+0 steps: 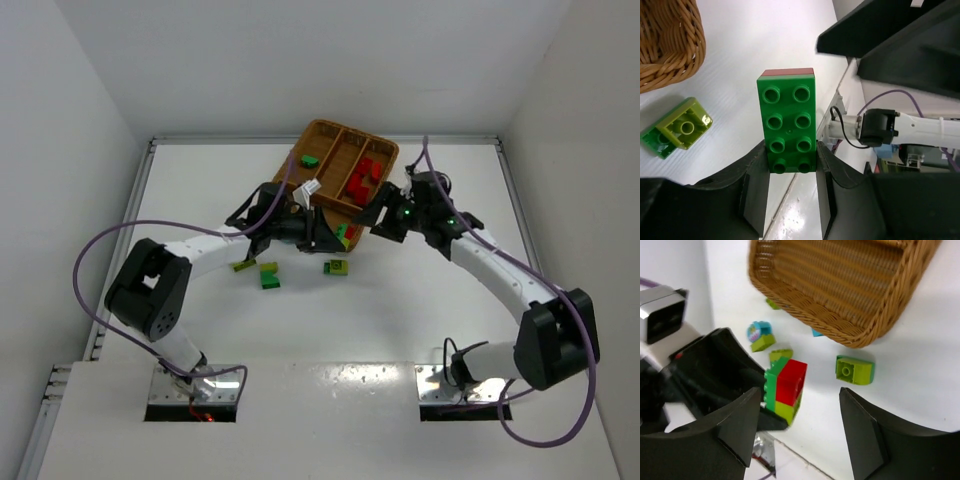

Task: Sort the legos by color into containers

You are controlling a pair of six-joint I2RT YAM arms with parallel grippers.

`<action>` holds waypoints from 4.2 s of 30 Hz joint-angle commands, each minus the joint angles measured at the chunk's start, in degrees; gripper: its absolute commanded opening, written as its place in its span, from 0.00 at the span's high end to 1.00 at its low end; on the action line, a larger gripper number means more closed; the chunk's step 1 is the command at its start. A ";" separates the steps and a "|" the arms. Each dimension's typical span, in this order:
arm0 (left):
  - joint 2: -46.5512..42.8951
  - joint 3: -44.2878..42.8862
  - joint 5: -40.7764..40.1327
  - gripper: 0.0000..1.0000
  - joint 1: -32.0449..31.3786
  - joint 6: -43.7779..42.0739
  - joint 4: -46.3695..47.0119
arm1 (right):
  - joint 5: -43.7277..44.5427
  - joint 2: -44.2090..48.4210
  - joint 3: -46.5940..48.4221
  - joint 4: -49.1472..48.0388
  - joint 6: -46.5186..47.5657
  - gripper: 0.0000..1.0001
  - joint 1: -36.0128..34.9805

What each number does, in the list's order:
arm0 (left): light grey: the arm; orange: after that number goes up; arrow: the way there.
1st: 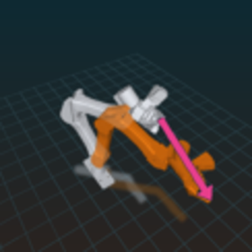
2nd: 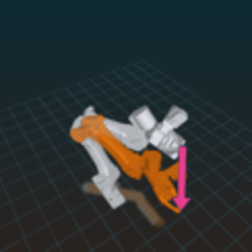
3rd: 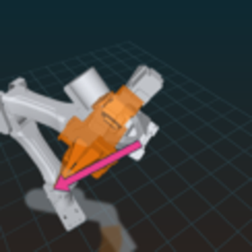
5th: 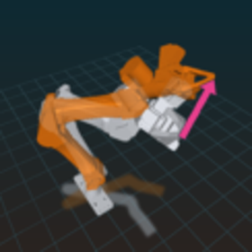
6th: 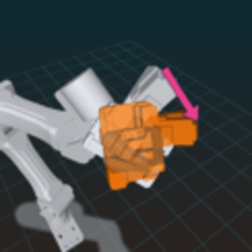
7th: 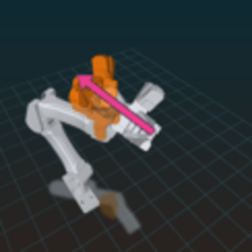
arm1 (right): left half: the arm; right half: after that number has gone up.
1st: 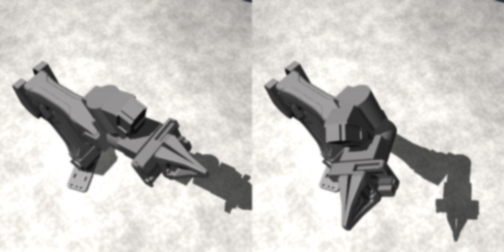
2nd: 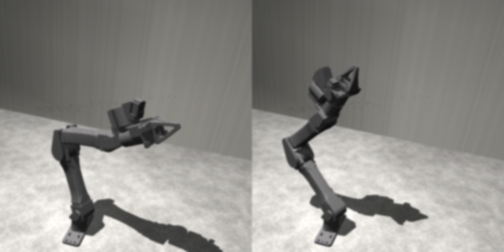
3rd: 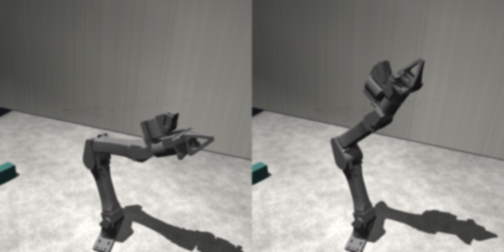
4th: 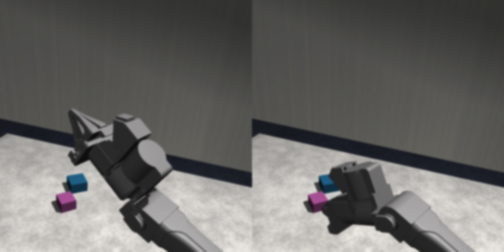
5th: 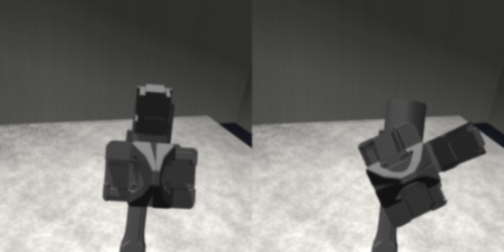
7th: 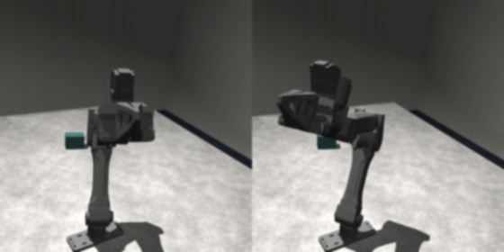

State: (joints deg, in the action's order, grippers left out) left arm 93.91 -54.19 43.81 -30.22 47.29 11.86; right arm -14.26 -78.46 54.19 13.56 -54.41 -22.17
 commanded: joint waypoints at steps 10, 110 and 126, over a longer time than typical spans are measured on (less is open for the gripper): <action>-0.22 -5.13 22.80 1.00 3.06 3.16 10.03 | -36.45 -1.17 -13.06 -39.73 -1.92 0.32 7.58; 2.07 -13.75 25.09 1.00 15.28 -17.32 -21.96 | -39.79 -19.01 10.40 -30.44 8.36 0.21 1.08; -0.83 -13.75 26.50 1.00 16.33 -15.65 -18.80 | -43.39 -22.44 7.77 -44.49 -0.86 0.58 -1.82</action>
State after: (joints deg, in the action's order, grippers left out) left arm 96.60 -67.96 68.20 -14.52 31.97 -10.04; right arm -55.64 -100.49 62.65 -25.76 -54.17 -23.38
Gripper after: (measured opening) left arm 0.417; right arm 0.432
